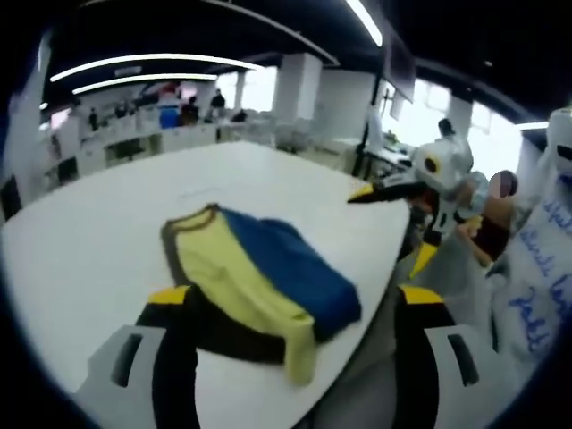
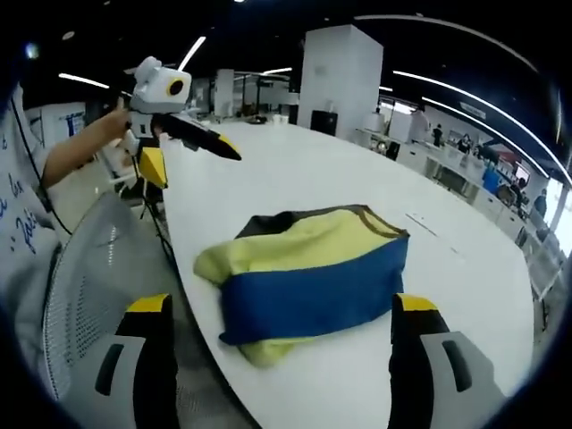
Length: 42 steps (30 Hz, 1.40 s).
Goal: Fold the garment on the visible template until the final outline fits inside the template.
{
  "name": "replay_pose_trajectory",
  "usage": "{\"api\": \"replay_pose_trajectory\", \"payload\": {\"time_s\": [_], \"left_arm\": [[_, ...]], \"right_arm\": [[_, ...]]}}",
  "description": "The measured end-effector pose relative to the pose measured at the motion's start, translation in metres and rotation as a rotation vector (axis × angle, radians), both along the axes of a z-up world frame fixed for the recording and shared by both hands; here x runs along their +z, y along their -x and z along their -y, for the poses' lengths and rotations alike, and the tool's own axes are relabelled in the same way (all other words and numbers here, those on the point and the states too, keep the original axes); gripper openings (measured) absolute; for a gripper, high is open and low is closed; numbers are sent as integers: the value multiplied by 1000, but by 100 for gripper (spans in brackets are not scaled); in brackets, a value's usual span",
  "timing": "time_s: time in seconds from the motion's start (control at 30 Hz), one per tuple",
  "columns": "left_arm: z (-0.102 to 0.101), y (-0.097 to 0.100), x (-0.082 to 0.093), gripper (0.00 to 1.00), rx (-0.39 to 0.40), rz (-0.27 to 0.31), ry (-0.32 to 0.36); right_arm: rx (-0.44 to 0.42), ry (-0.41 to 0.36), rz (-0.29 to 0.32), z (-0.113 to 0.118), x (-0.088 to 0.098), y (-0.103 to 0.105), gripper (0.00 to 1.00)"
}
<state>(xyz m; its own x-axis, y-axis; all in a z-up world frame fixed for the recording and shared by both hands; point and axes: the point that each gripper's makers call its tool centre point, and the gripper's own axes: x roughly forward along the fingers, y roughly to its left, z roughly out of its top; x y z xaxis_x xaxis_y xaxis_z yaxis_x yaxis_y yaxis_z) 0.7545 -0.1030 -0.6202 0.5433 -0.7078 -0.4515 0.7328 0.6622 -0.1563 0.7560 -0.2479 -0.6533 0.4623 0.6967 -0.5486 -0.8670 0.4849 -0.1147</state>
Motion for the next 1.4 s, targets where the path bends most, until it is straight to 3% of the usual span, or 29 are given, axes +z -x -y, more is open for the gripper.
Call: {"api": "replay_pose_trajectory", "payload": {"time_s": [0.1, 0.2, 0.27, 0.73, 0.9, 1.23, 1.4], "left_arm": [[0, 2, -1, 85, 6, 0, 2], [-1, 3, -2, 80, 13, -12, 10], [0, 4, -2, 78, 19, -21, 21], [-8, 4, -1, 75, 48, -8, 29], [-8, 5, 0, 76, 49, -4, 32], [-13, 5, -6, 76, 61, -20, 40], [-14, 7, -6, 75, 57, -23, 40]], "right_arm": [[10, -7, -11, -5, -2, 4, 99], [28, 5, 2, -10, -5, 7, 90], [50, 26, 3, -15, -10, 11, 89], [165, 5, -65, -44, -26, 31, 47], [238, 36, -77, -49, -39, 46, 38], [283, 100, -149, -50, -74, 58, 20], [320, 173, -145, -50, -91, 59, 19]]}}
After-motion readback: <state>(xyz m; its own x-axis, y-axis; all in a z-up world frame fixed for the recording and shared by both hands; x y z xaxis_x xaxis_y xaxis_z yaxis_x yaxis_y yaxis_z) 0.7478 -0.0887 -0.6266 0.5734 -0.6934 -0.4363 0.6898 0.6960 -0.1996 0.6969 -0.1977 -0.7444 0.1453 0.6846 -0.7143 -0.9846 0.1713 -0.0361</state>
